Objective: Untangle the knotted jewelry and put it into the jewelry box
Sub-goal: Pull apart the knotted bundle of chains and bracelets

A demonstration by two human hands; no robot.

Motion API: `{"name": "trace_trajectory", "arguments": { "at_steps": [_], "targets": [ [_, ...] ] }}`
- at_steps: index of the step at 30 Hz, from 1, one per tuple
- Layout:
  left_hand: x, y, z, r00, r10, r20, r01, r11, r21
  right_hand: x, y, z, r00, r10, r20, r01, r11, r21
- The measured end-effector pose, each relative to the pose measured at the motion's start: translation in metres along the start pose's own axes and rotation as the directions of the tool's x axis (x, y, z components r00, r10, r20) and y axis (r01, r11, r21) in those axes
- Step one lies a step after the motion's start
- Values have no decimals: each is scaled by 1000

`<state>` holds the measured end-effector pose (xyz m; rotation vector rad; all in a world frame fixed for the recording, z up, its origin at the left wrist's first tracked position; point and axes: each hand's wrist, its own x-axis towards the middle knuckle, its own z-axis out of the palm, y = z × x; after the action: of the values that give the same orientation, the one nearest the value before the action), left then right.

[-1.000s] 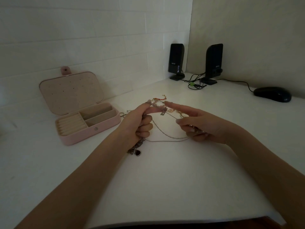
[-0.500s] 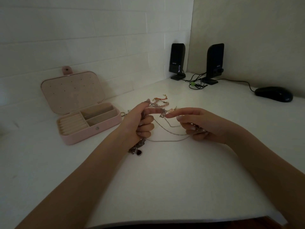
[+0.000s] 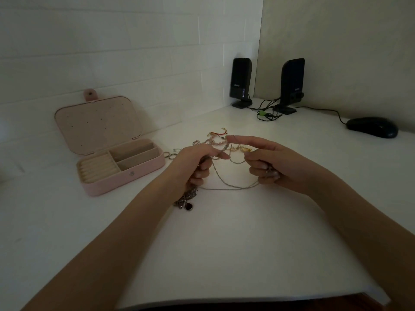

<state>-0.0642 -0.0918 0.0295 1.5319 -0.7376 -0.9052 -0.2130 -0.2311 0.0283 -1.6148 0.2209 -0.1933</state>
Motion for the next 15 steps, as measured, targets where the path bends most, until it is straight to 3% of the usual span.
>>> {"name": "trace_trajectory", "arguments": {
  "at_steps": [6, 12, 13, 15],
  "targets": [
    [-1, -7, 6, 959, 231, -166, -189, 952, 239, 0, 0, 2, 1000, 29, 6, -29, 1000, 3],
    [0, -11, 1, 822, 480, -307, -303, 825, 478, -1, -1, 1, 998, 41, -48, -40, 999, 30],
    [1, -11, 0, 821, 470, -324, -301, 839, 454, -1, -1, 0, 998, 35, -53, -33, 999, 34],
    [2, -8, 0, 861, 384, -333, -316, 918, 241, 0, -1, -1, 997, 32, -66, -29, 999, 37]
  ]
}}
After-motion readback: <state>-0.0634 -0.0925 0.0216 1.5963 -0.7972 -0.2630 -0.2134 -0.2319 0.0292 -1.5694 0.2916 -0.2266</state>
